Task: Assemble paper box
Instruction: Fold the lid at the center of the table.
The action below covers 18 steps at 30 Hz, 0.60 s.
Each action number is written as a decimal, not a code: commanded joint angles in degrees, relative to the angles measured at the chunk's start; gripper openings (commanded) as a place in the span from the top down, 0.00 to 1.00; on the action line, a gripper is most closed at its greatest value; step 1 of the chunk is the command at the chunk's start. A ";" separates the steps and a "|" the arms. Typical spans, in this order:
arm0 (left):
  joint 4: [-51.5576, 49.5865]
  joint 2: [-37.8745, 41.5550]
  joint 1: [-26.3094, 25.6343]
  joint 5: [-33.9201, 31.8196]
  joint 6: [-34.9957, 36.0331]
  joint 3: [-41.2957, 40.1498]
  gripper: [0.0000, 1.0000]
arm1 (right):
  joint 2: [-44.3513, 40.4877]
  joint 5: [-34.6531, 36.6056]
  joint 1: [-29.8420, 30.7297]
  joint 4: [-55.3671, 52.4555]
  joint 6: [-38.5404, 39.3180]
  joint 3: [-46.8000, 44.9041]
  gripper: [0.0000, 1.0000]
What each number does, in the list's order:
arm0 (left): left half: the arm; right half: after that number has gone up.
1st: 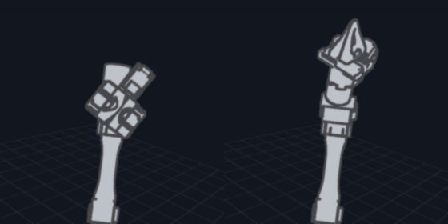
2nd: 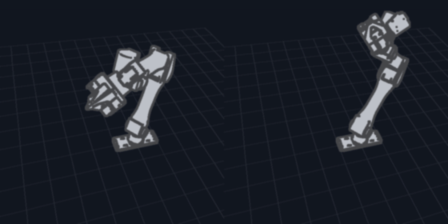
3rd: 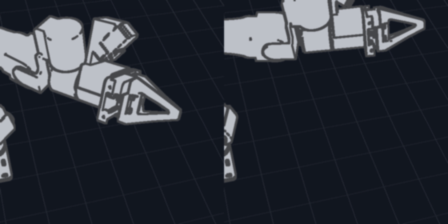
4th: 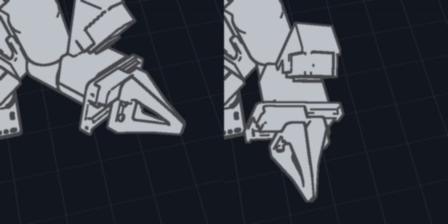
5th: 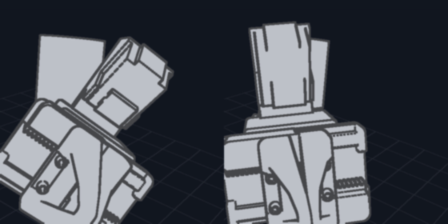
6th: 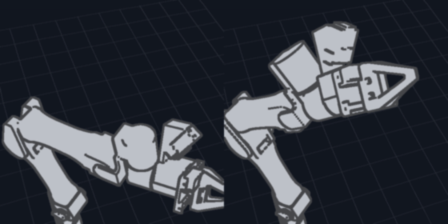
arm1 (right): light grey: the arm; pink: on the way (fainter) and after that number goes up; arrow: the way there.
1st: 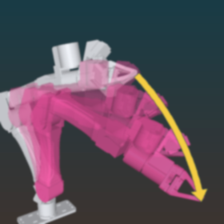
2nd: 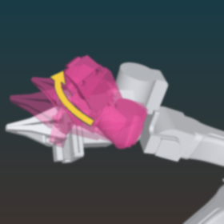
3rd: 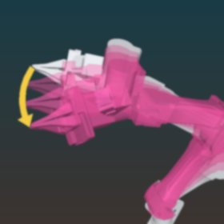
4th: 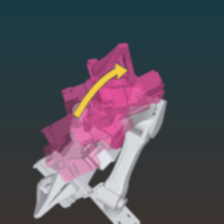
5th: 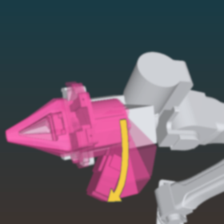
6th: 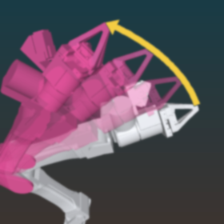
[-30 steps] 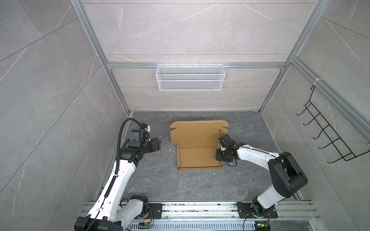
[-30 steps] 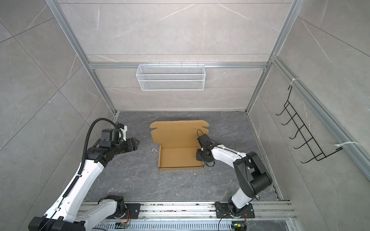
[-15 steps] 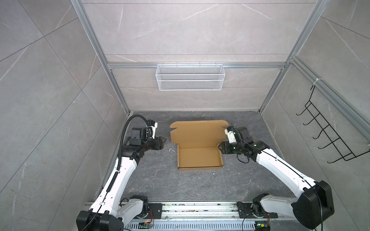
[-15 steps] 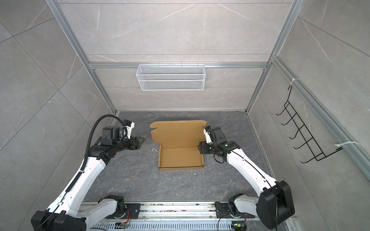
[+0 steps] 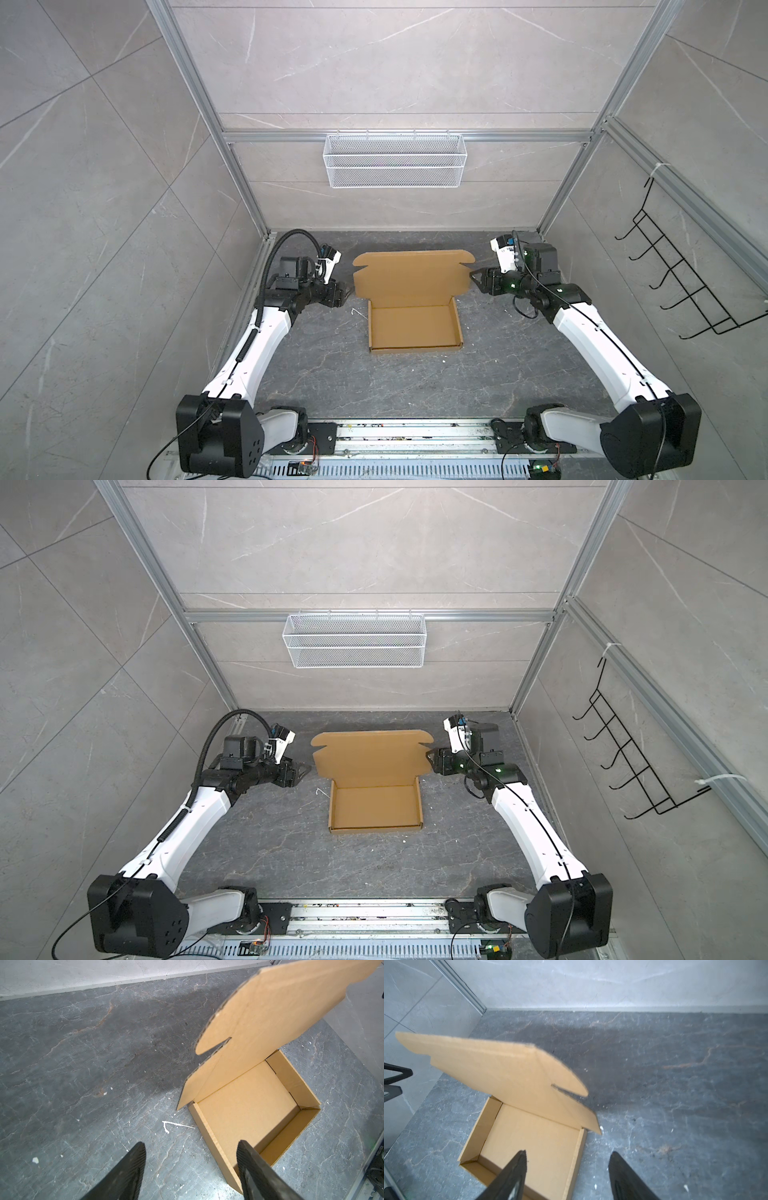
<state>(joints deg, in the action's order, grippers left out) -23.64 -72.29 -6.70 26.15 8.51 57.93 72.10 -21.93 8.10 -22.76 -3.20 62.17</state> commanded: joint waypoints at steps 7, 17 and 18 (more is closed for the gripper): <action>7.86 -6.64 0.63 8.64 0.82 3.26 0.32 | 5.77 -3.55 -0.19 -2.42 13.15 4.45 0.35; 12.92 -9.13 0.57 10.54 0.11 0.72 0.38 | 10.12 -5.69 -0.94 4.96 17.27 2.53 0.35; 13.34 -9.26 0.55 10.58 0.13 0.48 0.38 | 10.74 -6.21 -1.16 5.53 17.26 2.59 0.35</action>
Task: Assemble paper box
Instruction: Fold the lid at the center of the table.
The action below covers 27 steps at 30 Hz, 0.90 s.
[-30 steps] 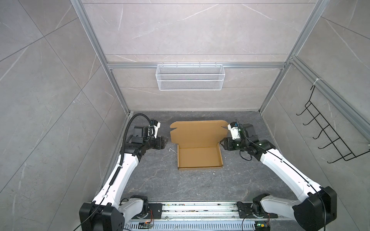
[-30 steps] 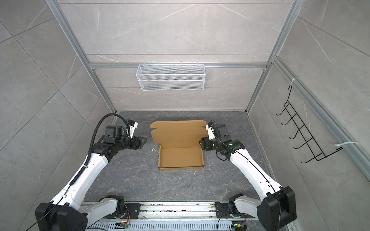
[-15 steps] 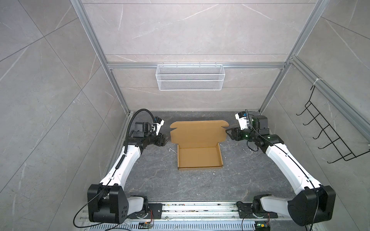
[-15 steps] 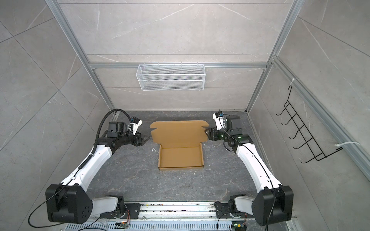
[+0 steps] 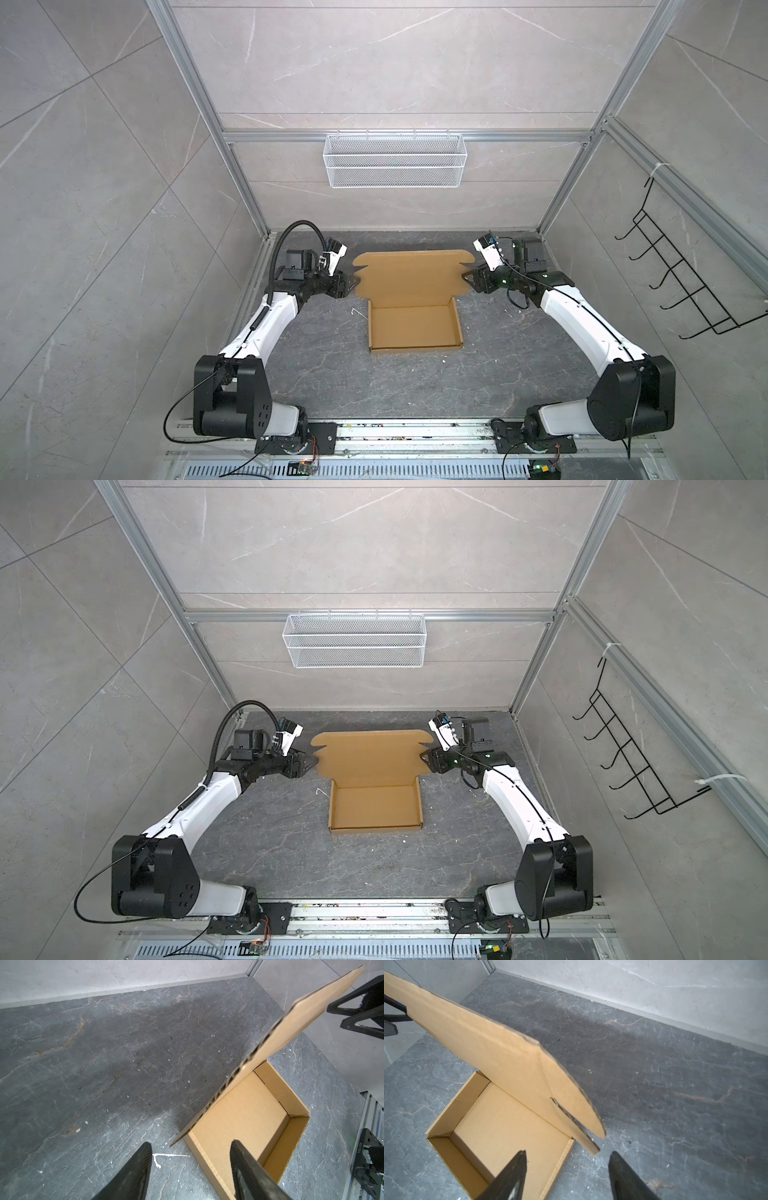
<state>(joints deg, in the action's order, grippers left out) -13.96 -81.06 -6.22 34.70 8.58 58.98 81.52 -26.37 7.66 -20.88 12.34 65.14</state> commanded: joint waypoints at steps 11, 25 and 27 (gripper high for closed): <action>8.57 -2.86 0.07 3.35 -0.53 -2.01 0.43 | 6.10 -9.68 -1.20 8.10 1.35 -2.02 0.37; 16.38 -4.34 -2.40 2.43 -3.70 -4.09 0.47 | 5.46 -8.96 -1.16 9.02 -0.82 -3.66 0.52; 17.20 -4.62 -2.93 2.30 -3.94 -4.13 0.49 | 5.08 -8.87 -1.16 9.35 -1.13 -4.01 0.54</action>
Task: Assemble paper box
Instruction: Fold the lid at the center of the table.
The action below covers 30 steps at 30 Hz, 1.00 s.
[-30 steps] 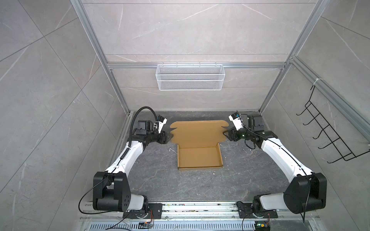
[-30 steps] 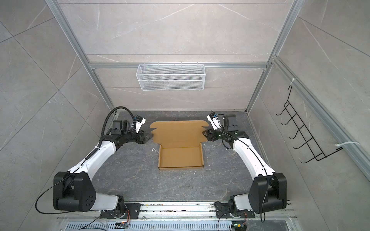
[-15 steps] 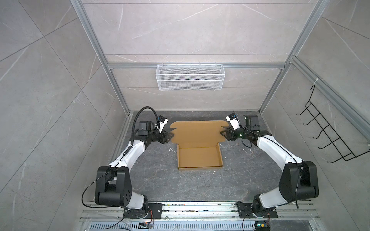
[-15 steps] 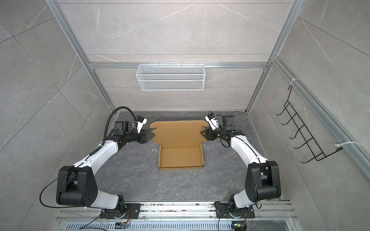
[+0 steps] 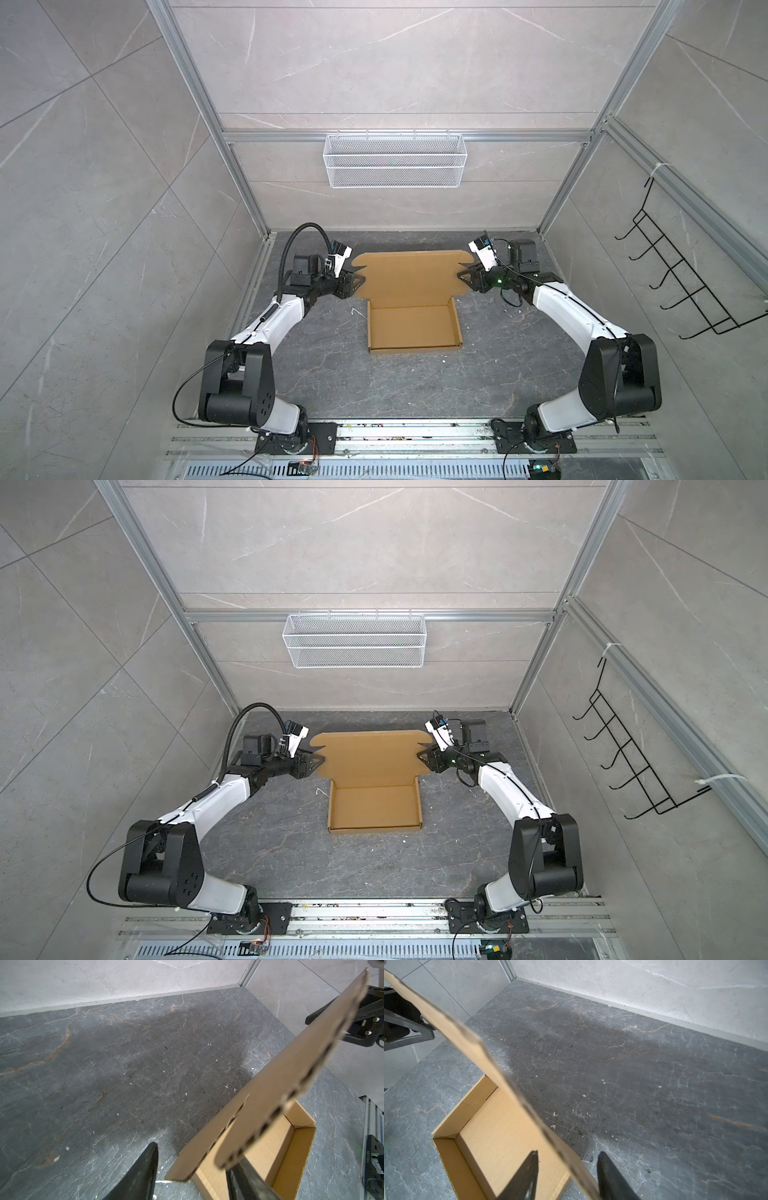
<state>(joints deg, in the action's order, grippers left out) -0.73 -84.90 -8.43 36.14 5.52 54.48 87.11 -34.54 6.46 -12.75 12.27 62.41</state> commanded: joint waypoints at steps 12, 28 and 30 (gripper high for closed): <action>4.10 0.47 -2.40 -2.89 -1.12 -0.69 0.79 | -2.71 0.22 0.33 5.84 -5.41 -5.35 0.67; 10.49 3.63 -8.51 -13.89 -4.82 -4.79 0.95 | -8.15 4.74 2.44 11.63 -10.81 -13.30 0.72; 10.77 4.16 -8.85 -14.33 -4.98 -5.30 0.96 | -8.66 4.93 2.42 12.71 -11.66 -14.19 0.69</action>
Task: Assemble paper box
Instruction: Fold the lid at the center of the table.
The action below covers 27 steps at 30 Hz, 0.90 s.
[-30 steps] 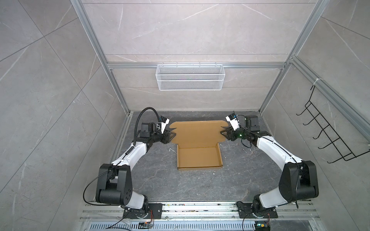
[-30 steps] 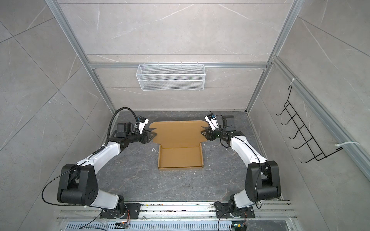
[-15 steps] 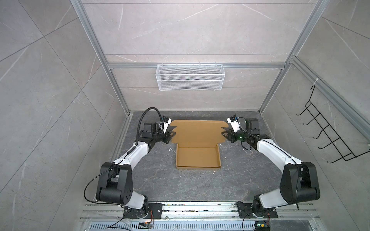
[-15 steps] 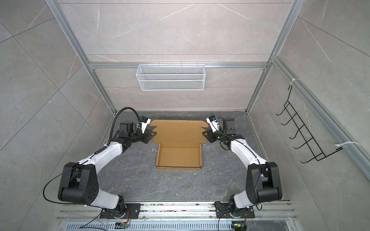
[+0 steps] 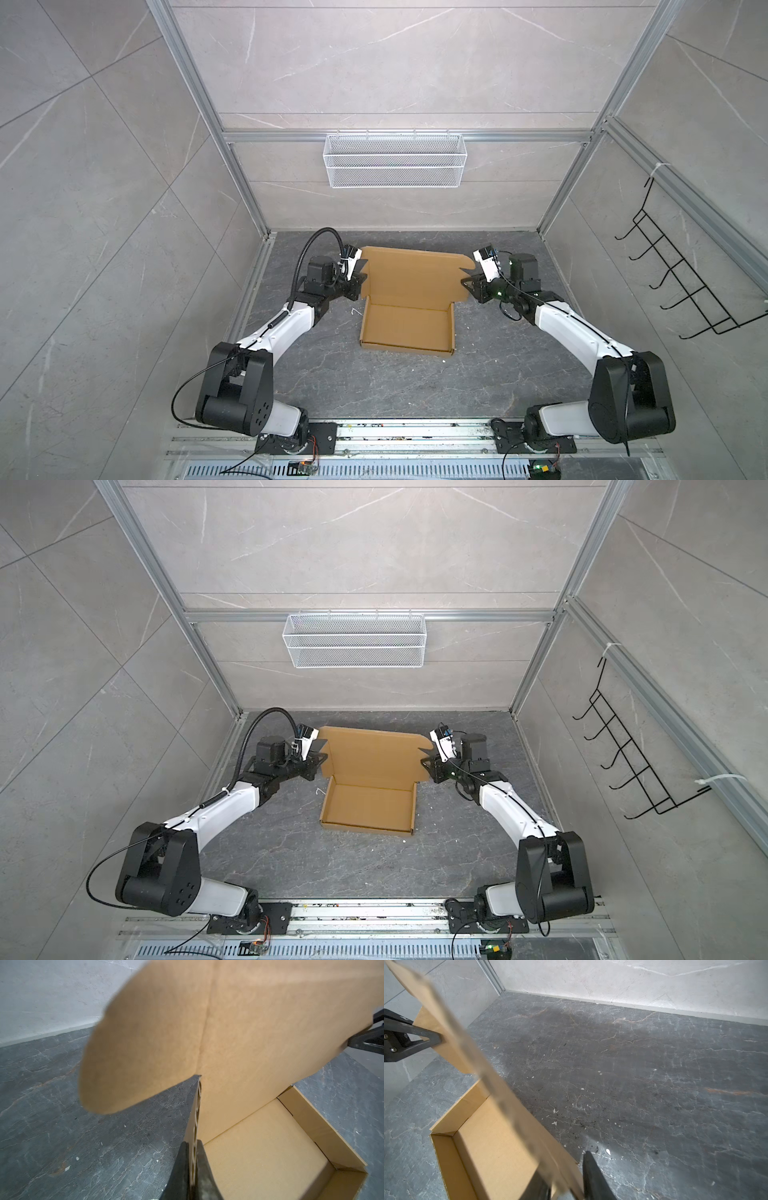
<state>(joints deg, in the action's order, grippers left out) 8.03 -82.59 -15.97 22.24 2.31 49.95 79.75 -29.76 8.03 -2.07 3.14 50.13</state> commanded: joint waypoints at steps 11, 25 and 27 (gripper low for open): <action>4.41 3.81 -3.00 -2.54 -3.26 -4.39 0.98 | -1.85 4.22 3.61 8.93 -6.22 -4.91 0.69; 8.35 3.84 -6.48 -7.11 -4.86 -6.88 0.98 | -2.94 20.66 13.70 15.92 -7.64 -10.49 0.75; 8.49 3.95 -6.86 -7.57 -4.70 -6.98 0.98 | -2.52 22.94 14.38 14.59 -8.39 -10.04 0.77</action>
<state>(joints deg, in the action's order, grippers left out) 15.77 -79.37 -20.80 12.45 -1.48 43.72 77.08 -9.50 20.32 13.39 -4.36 40.69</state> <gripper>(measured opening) 0.055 0.230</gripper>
